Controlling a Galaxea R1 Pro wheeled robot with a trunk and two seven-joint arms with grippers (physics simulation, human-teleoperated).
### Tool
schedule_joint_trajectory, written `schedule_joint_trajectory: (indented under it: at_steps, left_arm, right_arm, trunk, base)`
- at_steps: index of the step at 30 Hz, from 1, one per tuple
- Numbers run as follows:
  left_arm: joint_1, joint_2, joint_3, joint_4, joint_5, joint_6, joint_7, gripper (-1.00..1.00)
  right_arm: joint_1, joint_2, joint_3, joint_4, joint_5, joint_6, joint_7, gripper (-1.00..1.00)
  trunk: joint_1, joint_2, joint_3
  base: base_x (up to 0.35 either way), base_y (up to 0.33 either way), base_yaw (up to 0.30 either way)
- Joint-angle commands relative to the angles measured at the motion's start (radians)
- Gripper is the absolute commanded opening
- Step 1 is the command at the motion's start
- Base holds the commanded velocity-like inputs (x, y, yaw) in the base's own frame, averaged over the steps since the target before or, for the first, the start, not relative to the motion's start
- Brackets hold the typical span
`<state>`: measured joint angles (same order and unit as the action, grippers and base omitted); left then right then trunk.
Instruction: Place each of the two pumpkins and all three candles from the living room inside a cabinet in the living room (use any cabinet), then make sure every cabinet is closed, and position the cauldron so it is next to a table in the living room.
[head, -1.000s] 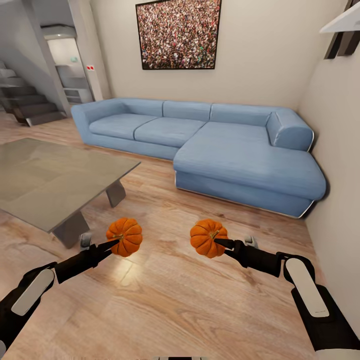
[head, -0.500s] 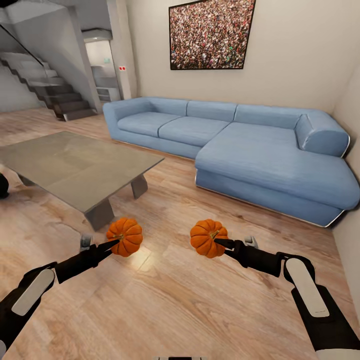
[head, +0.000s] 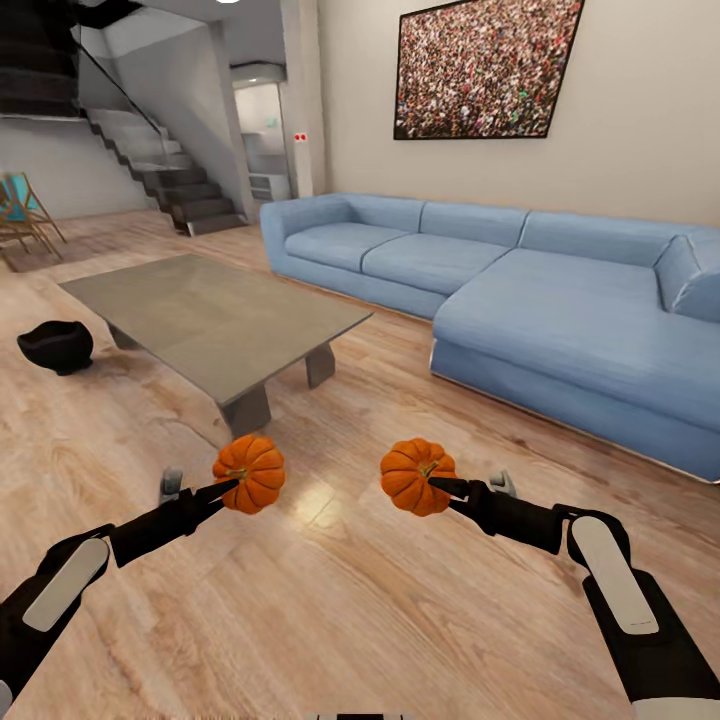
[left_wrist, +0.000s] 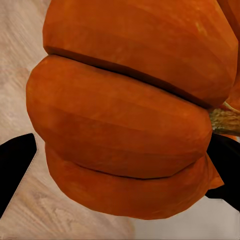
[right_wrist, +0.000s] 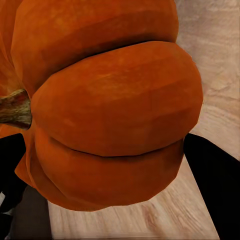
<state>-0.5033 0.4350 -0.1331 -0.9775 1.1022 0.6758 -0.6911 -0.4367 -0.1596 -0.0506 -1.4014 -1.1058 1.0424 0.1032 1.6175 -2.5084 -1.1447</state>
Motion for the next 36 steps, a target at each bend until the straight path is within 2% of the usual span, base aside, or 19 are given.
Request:
schedule_joint_trajectory:
  at_steps: [1,22,36]
  left_arm:
    - [-0.001,0.001,-0.002,0.0,0.018,0.01,0.001,-1.0]
    - [-0.001,0.001,0.0,0.004,0.018,0.01,0.001,-1.0]
    - [-0.001,0.001,0.0,0.002,0.019,0.011,-0.001,-1.0]
  right_arm:
    - [0.0,0.0,-0.002,-0.001,-0.008,0.005,0.01,-1.0]
    - [0.0,0.0,-0.002,-0.001,-0.008,0.005,0.01,-1.0]
    - [0.0,0.0,-0.002,-0.001,-0.008,0.005,0.01,-1.0]
  trunk:
    - [0.0,0.0,-0.001]
    - [0.0,0.0,-0.001]
    - [0.0,0.0,-0.001]
  base:
    - [-0.076,0.0,0.281]
    - [-0.076,0.0,0.281]
    - [-0.009,0.0,0.281]
